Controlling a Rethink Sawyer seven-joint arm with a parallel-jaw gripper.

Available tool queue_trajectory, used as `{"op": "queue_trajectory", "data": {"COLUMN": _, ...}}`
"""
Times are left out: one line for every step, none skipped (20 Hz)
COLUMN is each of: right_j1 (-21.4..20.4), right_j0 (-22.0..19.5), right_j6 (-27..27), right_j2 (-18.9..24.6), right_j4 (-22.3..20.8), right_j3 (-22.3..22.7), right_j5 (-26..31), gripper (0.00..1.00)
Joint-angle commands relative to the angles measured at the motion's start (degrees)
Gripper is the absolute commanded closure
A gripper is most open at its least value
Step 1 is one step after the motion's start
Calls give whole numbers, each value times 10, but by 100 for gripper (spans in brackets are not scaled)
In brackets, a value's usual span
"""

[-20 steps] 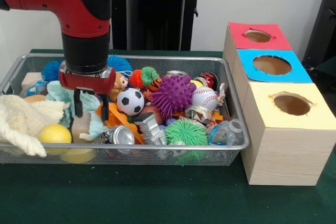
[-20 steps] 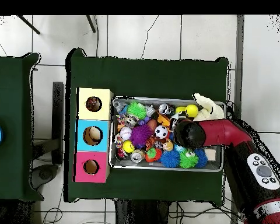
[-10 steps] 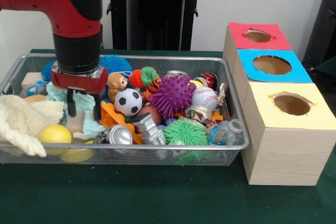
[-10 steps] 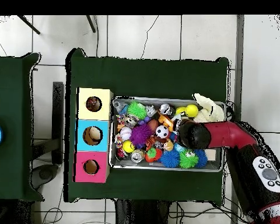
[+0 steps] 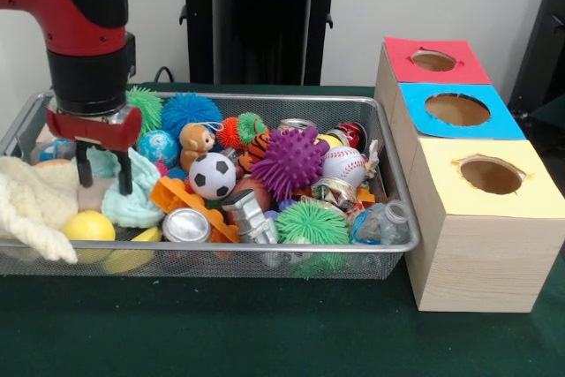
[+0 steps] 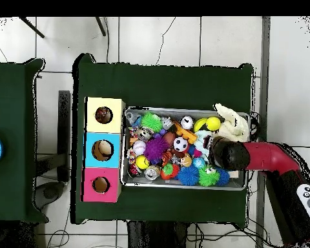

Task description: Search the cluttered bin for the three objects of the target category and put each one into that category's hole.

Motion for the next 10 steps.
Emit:
{"op": "queue_trajectory", "data": {"right_j1": 25, "right_j0": -24, "right_j6": -170, "right_j2": 6, "right_j4": -47, "right_j3": 65, "right_j5": 27, "gripper": 0}}
{"op": "queue_trajectory", "data": {"right_j1": 22, "right_j0": -24, "right_j6": -170, "right_j2": 6, "right_j4": -49, "right_j3": 68, "right_j5": 26, "gripper": 0}}
{"op": "queue_trajectory", "data": {"right_j1": 21, "right_j0": -25, "right_j6": -172, "right_j2": 7, "right_j4": -50, "right_j3": 70, "right_j5": 29, "gripper": 0}}
{"op": "queue_trajectory", "data": {"right_j1": 20, "right_j0": -26, "right_j6": -175, "right_j2": 7, "right_j4": -50, "right_j3": 72, "right_j5": 31, "gripper": 0}}
{"op": "queue_trajectory", "data": {"right_j1": 20, "right_j0": -27, "right_j6": -176, "right_j2": 7, "right_j4": -54, "right_j3": 75, "right_j5": 29, "gripper": 0}}
{"op": "queue_trajectory", "data": {"right_j1": 19, "right_j0": -28, "right_j6": -177, "right_j2": 7, "right_j4": -58, "right_j3": 78, "right_j5": 26, "gripper": 0}}
{"op": "queue_trajectory", "data": {"right_j1": 20, "right_j0": -30, "right_j6": -177, "right_j2": 7, "right_j4": -62, "right_j3": 83, "right_j5": 19, "gripper": 0}}
{"op": "queue_trajectory", "data": {"right_j1": 20, "right_j0": -32, "right_j6": -176, "right_j2": 6, "right_j4": -62, "right_j3": 87, "right_j5": 20, "gripper": 0}}
{"op": "queue_trajectory", "data": {"right_j1": 19, "right_j0": -34, "right_j6": -177, "right_j2": 6, "right_j4": -64, "right_j3": 93, "right_j5": 17, "gripper": 0}}
{"op": "queue_trajectory", "data": {"right_j1": 17, "right_j0": -35, "right_j6": -173, "right_j2": 5, "right_j4": -67, "right_j3": 99, "right_j5": 13, "gripper": 0}}
